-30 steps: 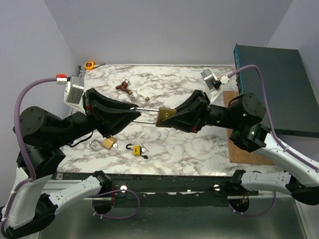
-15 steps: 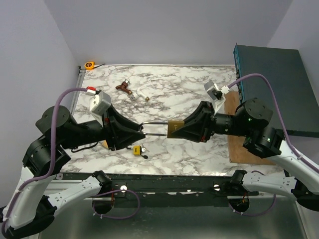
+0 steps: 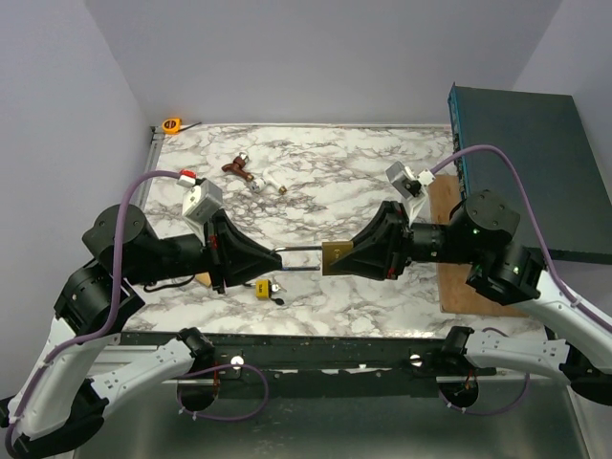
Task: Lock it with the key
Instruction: Lock the lock.
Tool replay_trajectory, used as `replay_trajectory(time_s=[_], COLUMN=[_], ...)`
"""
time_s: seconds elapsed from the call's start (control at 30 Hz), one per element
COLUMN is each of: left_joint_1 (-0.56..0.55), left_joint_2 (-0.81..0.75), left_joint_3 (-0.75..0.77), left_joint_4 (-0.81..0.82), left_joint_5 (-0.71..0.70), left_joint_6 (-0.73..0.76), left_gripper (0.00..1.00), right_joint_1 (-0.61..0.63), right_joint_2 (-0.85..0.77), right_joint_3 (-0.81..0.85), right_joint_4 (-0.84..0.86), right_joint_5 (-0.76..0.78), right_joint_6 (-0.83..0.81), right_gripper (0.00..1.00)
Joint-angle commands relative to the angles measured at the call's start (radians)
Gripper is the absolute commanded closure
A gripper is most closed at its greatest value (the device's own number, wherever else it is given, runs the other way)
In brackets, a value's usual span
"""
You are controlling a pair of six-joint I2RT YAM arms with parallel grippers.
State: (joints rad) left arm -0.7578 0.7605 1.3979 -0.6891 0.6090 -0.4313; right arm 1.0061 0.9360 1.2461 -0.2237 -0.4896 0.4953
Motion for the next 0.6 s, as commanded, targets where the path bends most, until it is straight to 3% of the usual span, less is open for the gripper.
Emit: replay_trajectory(time_s=[0.0,0.17,0.57], left_joint_1=[0.002,0.002,0.002], left_joint_2=[-0.021,-0.029,-0.027], left_joint_3=[-0.011,-0.019,-0.023], left_joint_4=[0.09,0.156,0.221], left_joint_5=[0.113,0.191,0.187], left_joint_6=[-0.057,-0.125,-0.214], left_gripper=[1.0,1.0,1.0], right_joint_1=[-0.001,0.0,-0.001], right_joint_2=[-0.017,-0.024,0.027], right_joint_3=[0.029,0.036,0.027], right_joint_4=[0.053,0.079,0.214], right_joint_5=[-0.023,-0.067,-0.131], right_joint_6=[-0.012,0.002,0.035], right_gripper=[0.99,0.99,0.99])
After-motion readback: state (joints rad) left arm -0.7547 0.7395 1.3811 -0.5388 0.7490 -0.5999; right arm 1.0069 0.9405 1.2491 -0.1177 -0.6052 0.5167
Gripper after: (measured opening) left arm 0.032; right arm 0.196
